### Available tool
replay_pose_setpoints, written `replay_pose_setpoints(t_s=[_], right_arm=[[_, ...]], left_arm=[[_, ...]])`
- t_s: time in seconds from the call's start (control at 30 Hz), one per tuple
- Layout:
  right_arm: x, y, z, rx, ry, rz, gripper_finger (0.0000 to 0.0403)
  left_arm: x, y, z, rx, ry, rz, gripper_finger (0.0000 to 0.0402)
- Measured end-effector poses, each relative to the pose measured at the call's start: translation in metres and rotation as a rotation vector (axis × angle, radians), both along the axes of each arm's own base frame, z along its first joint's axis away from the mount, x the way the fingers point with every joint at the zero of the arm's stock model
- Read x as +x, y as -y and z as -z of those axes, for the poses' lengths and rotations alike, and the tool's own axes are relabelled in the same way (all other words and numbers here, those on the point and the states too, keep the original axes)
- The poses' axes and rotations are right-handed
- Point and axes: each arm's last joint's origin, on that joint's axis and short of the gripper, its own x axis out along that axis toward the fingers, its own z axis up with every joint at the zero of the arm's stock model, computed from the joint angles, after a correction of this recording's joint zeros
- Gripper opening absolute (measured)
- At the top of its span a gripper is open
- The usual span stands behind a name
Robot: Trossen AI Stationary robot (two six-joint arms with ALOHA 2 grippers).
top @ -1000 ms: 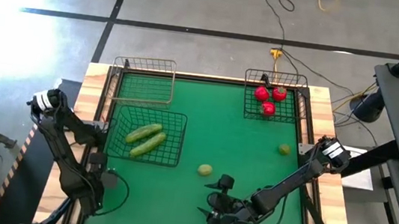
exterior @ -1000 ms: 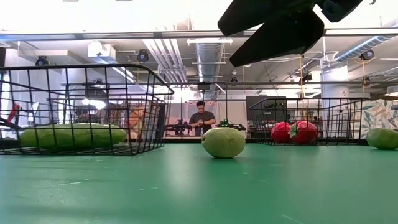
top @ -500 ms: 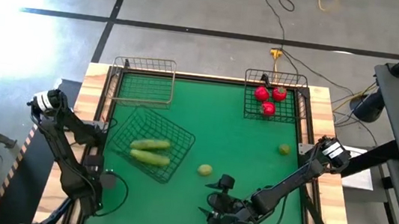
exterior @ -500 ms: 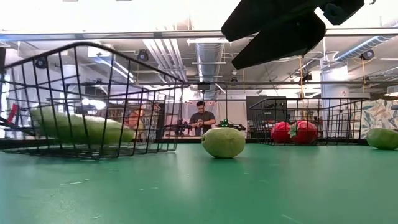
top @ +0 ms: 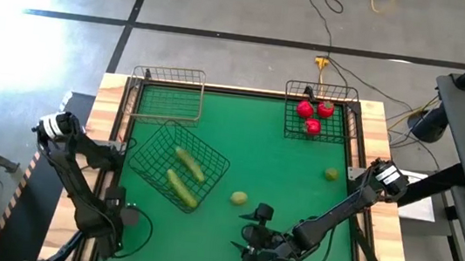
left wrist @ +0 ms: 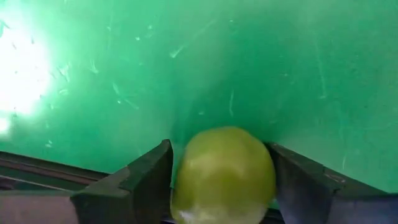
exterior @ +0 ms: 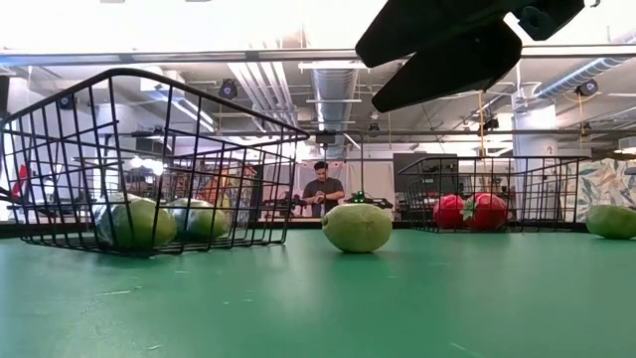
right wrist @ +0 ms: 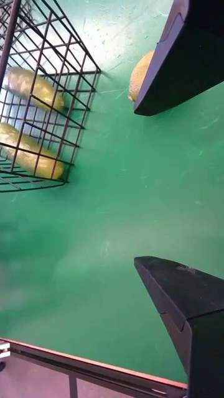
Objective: Sort produce into baskets
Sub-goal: Put the left lime into the gold metal wire basket
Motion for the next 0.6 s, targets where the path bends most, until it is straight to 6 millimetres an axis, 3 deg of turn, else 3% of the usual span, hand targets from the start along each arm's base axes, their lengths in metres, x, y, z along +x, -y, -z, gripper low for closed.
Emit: replay_pose_setpoints(t_s=[0.17,0.33,0.43,0.6], right_arm=[[0.000,0.000,0.000,-0.001,-0.001,-0.003,0.0382],[-0.001,-0.001,0.000,0.000,-0.002,-0.005,0.0382],[-0.002,-0.002,0.000,-0.001,-0.002,-0.010,0.0382],[-0.010,-0.001,-0.025,-0.031,0.010,-0.053,0.0382]], left_arm=[[0.002,0.005,0.001,0.023,-0.028,-0.017,0.0223],[0.002,0.007,-0.008,0.041,-0.054,-0.013,0.0163],[0.005,0.011,-0.015,0.021,-0.039,-0.037,0.0155],[0.034,0.028,-0.055,-0.062,0.122,-0.049,0.0155]])
